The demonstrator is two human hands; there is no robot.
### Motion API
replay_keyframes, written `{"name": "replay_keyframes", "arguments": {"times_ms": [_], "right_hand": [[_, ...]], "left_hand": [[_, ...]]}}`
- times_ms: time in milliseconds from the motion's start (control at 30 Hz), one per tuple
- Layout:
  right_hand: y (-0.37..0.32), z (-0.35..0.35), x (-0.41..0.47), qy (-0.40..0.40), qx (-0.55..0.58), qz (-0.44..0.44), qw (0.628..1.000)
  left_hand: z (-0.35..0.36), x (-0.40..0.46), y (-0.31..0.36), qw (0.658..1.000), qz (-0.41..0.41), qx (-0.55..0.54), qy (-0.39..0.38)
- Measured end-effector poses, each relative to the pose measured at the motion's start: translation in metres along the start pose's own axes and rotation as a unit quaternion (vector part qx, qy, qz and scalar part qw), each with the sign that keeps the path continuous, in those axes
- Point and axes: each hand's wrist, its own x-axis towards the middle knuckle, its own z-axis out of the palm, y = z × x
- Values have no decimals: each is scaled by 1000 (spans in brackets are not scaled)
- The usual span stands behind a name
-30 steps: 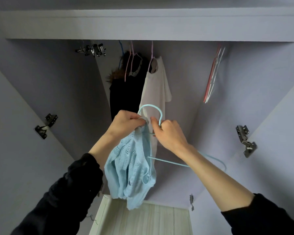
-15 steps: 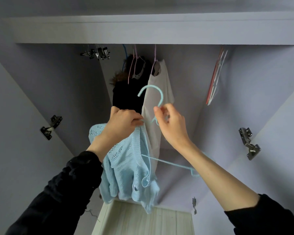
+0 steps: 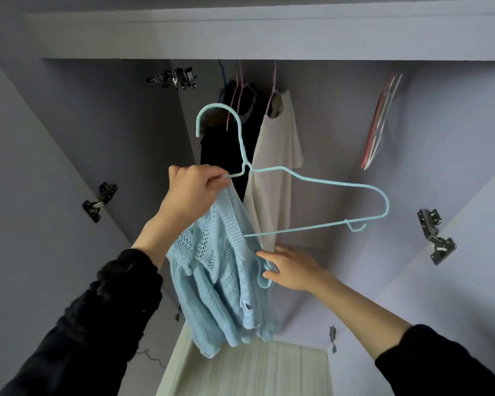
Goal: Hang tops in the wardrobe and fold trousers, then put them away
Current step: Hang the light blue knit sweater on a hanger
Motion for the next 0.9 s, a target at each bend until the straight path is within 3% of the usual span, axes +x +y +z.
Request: {"name": "replay_keyframes", "arguments": {"times_ms": [300, 400, 567, 900], "right_hand": [[47, 25, 2, -154, -123, 118, 973], [48, 26, -4, -86, -50, 98, 990], [-16, 29, 6, 54, 130, -82, 987], [-34, 54, 51, -46, -70, -47, 995]], "left_hand": [[-31, -16, -23, 997, -73, -22, 8], [-34, -19, -30, 996, -82, -25, 5], [-31, -23, -22, 997, -65, -47, -6], [-69, -29, -22, 994, -62, -77, 49]]}}
